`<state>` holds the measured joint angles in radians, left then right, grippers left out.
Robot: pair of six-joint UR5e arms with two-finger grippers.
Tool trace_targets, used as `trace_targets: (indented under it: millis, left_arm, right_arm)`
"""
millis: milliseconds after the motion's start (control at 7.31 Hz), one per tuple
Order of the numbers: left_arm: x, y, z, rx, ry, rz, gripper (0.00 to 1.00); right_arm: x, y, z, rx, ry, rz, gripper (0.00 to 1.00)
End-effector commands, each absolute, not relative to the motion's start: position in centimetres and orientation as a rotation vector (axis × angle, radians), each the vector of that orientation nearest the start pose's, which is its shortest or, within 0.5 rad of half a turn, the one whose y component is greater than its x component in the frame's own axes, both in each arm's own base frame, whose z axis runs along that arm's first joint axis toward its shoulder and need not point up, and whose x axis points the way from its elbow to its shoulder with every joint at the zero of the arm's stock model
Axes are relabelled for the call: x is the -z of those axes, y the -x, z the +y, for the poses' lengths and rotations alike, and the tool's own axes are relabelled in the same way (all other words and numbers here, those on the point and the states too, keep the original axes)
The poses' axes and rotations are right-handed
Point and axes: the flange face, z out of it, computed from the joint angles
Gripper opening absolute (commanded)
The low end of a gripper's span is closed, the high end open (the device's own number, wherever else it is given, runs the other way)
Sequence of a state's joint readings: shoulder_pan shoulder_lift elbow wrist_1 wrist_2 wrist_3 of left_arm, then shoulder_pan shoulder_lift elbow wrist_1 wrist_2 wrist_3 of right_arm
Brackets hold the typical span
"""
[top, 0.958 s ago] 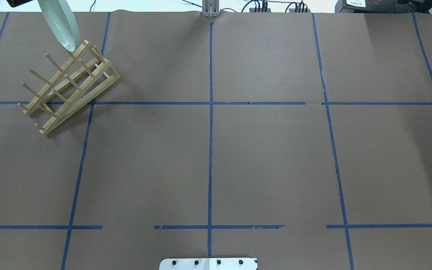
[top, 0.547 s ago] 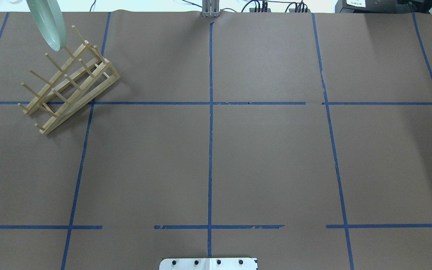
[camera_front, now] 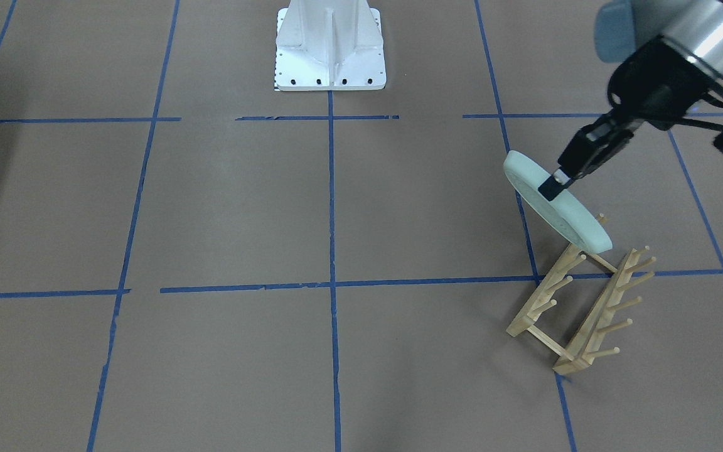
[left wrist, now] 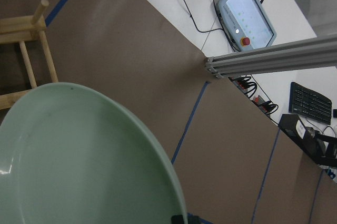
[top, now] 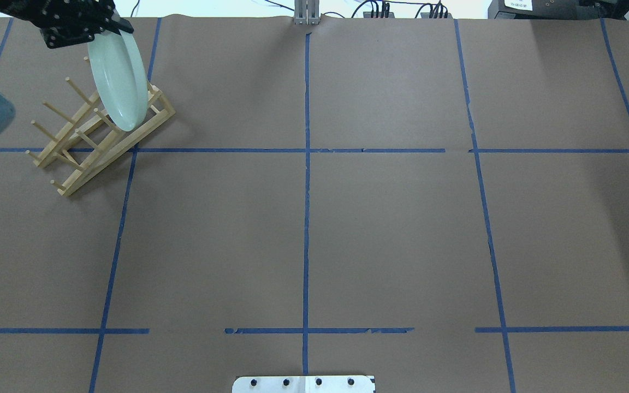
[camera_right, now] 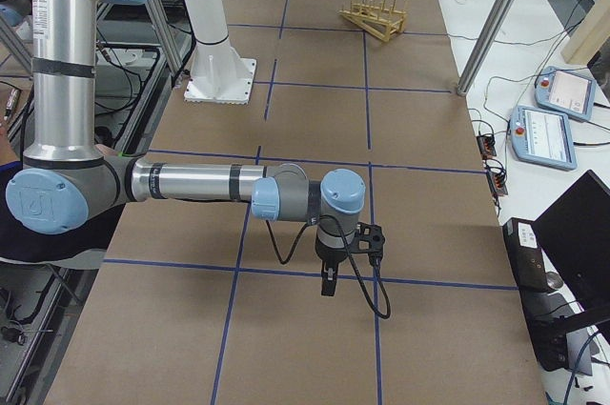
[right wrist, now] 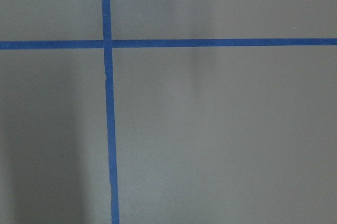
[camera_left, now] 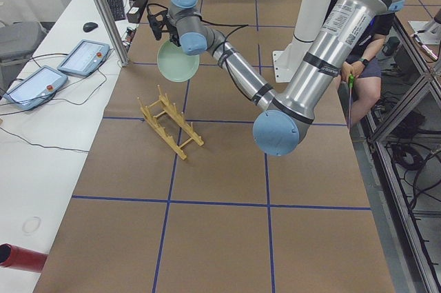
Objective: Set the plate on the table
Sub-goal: 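Carry the plate with the left gripper toward the table center and lower it flat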
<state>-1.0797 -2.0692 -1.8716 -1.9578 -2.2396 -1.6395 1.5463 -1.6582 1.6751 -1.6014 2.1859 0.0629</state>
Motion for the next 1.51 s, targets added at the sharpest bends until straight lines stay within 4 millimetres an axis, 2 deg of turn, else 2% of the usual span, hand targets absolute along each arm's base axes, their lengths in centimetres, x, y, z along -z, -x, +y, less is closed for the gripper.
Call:
trace_targets:
  millis: [0, 137, 274, 411, 547, 684, 821, 958, 1368]
  left_arm:
    - [-17.2, -30.2, -52.2, 0.490, -0.155, 1.038, 0.00]
    - [-17.1, -34.5, -50.5, 0.456, -0.179, 0.926, 0.00]
    - [-17.5, -38.7, -48.0, 0.416, -0.235, 0.866, 0.00]
    - [-17.7, -40.6, -47.2, 0.342, -0.300, 0.831, 0.00]
    - [-18.3, -41.5, -47.5, 0.199, -0.349, 0.783, 0.00]
    - [-19.8, -43.5, -47.6, 0.027, -0.390, 0.714, 0.00]
    - [-20.8, -44.2, -48.3, -0.140, -0.443, 0.651, 0.00]
    - [-20.9, -44.4, -48.1, -0.260, -0.480, 0.623, 0.00]
    - [-22.6, -50.6, -43.4, -0.419, -0.498, 0.536, 0.00]
  right_arm:
    - [-66.2, -6.5, -45.5, -0.043, 0.041, -0.614, 1.00]
    - [-66.2, -6.5, -45.5, -0.041, 0.040, -0.614, 1.00]
    - [-66.2, -6.5, -45.5, -0.041, 0.040, -0.614, 1.00]
    - [-66.2, -6.4, -45.5, -0.040, 0.041, -0.614, 1.00]
    - [-66.2, -6.4, -45.5, -0.040, 0.041, -0.614, 1.00]
    - [-66.2, -6.5, -45.5, -0.041, 0.040, -0.614, 1.00]
    - [-66.2, -6.5, -45.5, -0.041, 0.040, -0.614, 1.00]
    - [-66.2, -6.5, -45.5, -0.043, 0.041, -0.615, 1.00]
    - [-66.2, -6.5, -45.5, -0.041, 0.040, -0.614, 1.00]
